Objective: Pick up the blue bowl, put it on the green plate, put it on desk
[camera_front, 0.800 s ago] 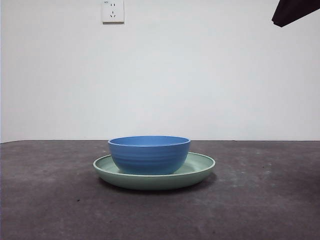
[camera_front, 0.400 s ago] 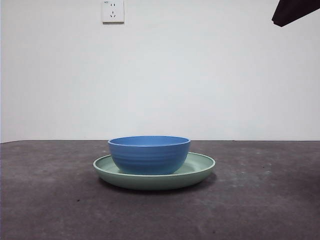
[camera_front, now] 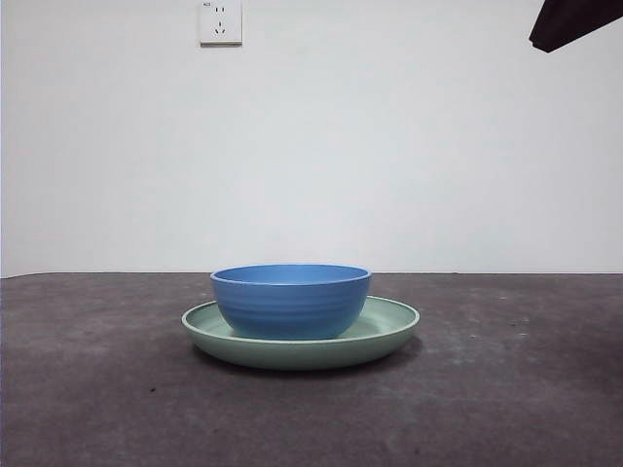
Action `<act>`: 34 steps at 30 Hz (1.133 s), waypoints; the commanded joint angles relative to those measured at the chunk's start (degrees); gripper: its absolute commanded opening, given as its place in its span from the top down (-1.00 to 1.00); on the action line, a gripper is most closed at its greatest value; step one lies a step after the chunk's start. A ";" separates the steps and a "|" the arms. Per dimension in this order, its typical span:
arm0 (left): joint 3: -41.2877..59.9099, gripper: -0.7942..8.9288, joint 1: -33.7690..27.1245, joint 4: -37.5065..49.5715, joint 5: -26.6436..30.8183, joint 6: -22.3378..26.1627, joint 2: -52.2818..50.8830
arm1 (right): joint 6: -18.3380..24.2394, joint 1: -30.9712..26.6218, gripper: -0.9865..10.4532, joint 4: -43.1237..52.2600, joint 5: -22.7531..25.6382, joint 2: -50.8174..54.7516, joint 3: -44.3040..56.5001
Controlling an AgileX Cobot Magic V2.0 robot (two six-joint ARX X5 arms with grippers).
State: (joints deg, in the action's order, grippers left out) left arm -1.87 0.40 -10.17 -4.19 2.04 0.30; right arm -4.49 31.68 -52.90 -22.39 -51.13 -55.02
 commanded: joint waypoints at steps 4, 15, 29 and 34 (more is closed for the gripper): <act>1.20 0.82 -0.07 -0.48 0.17 -0.15 -0.13 | 0.48 0.44 0.81 0.57 -0.07 -0.44 -0.39; 1.18 0.82 -0.07 -0.48 0.17 -0.15 -0.11 | 3.63 -0.70 0.81 1.38 1.90 0.33 -0.37; 1.18 0.82 -0.07 -0.48 0.15 -0.13 -0.11 | 3.39 -26.36 0.81 29.97 4.90 23.32 15.98; 1.18 0.82 -0.07 -0.48 0.15 -0.13 -0.11 | 3.50 -31.21 0.81 41.20 5.40 32.57 28.37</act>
State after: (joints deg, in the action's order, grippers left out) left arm -1.87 0.40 -10.17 -4.21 2.04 0.30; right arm -1.28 0.80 -13.67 -17.30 -19.59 -28.29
